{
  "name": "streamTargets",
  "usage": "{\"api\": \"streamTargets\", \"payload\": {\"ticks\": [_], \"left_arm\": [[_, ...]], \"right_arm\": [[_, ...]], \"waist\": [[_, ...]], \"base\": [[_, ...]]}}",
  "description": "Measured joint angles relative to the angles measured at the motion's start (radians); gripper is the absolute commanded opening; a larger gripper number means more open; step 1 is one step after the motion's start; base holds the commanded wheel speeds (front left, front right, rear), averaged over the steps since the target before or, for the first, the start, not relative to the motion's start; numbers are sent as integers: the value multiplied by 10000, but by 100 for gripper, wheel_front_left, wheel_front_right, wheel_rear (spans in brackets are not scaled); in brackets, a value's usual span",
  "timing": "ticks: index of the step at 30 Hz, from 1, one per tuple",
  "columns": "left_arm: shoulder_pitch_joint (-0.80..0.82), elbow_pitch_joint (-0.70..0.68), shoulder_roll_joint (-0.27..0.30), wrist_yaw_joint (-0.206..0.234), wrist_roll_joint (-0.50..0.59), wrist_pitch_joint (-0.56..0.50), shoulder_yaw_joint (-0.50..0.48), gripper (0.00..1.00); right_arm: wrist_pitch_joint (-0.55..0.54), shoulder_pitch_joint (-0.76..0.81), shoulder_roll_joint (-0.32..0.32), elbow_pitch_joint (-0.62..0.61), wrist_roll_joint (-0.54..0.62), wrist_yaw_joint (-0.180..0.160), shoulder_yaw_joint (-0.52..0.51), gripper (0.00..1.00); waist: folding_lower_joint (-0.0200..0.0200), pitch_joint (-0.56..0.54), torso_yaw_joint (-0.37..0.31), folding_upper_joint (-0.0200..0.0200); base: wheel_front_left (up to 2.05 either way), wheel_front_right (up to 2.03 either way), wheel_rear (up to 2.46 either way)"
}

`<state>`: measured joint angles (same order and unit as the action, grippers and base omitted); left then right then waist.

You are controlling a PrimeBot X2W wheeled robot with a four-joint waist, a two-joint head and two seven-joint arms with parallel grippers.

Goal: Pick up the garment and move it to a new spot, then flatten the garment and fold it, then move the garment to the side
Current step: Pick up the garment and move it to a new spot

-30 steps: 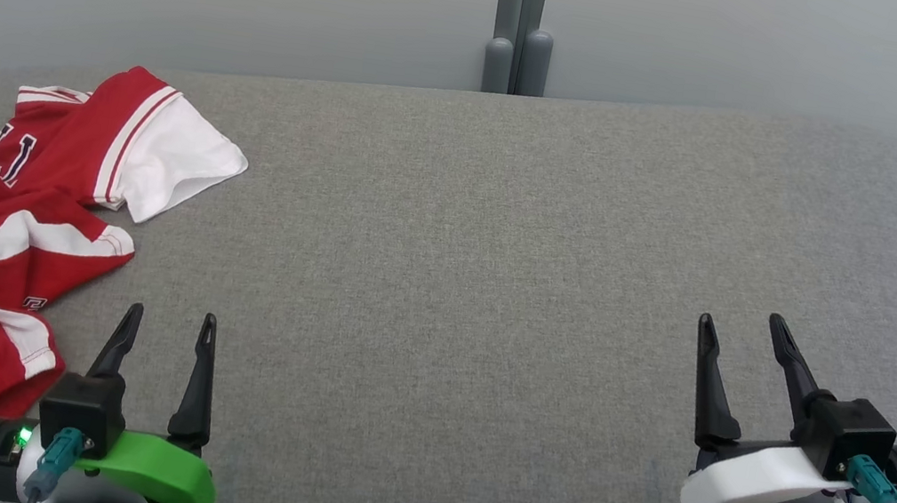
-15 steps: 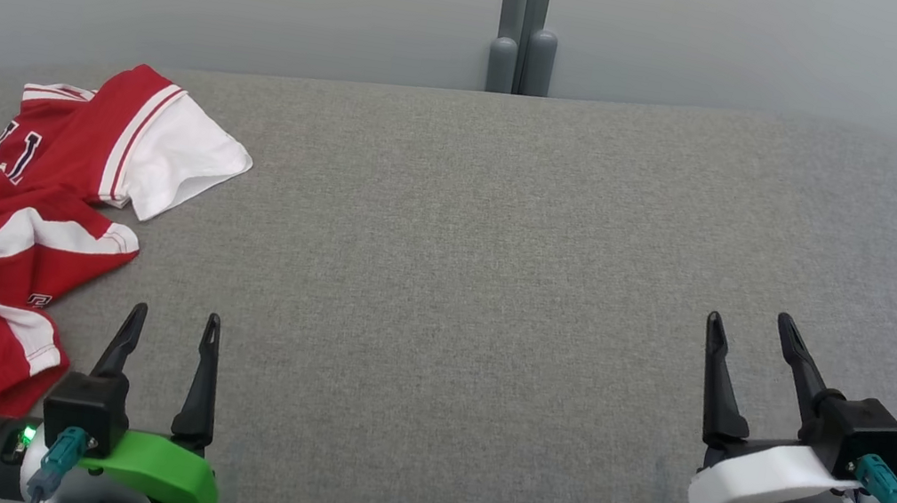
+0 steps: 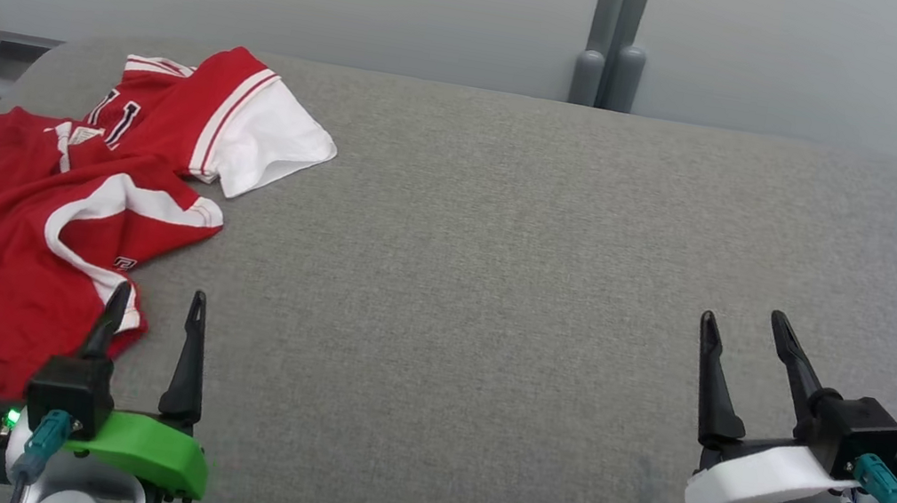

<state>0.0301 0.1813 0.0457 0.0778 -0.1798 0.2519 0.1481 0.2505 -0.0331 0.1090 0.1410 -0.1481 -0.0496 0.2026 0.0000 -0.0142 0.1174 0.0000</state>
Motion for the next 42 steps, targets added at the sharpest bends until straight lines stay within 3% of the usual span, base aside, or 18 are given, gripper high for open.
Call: {"api": "streamTargets", "payload": {"ticks": [8, 18, 24, 36, 42], "left_arm": [[-95, -127, -4, 144, 0, 0, -393, 100], [-291, 6, -6, 153, 15, 0, -132, 100], [-460, -58, -6, 159, 13, 0, -539, 100], [-481, 198, -6, 182, 19, 0, -560, 100], [785, 713, 21, 88, 82, -153, -422, 100]], "right_arm": [[0, -178, -59, 111, 98, 314, 282, 100], [2, -182, -146, 213, 96, 297, 77, 100], [2, -184, -280, 247, 98, 395, 397, 100], [12, -188, -265, 278, 276, 403, 391, 100], [12, -270, -48, 188, 420, 468, 407, 100]], "waist": [[0, -67, 1044, 0], [0, -246, 2428, 0], [0, -358, 3079, 0], [0, -170, 2717, 0], [0, 208, 2463, 0]], "base": [[0, 0, 0], [0, 0, 0], [0, 0, 0], [0, 0, 0], [0, 0, 0]]}}
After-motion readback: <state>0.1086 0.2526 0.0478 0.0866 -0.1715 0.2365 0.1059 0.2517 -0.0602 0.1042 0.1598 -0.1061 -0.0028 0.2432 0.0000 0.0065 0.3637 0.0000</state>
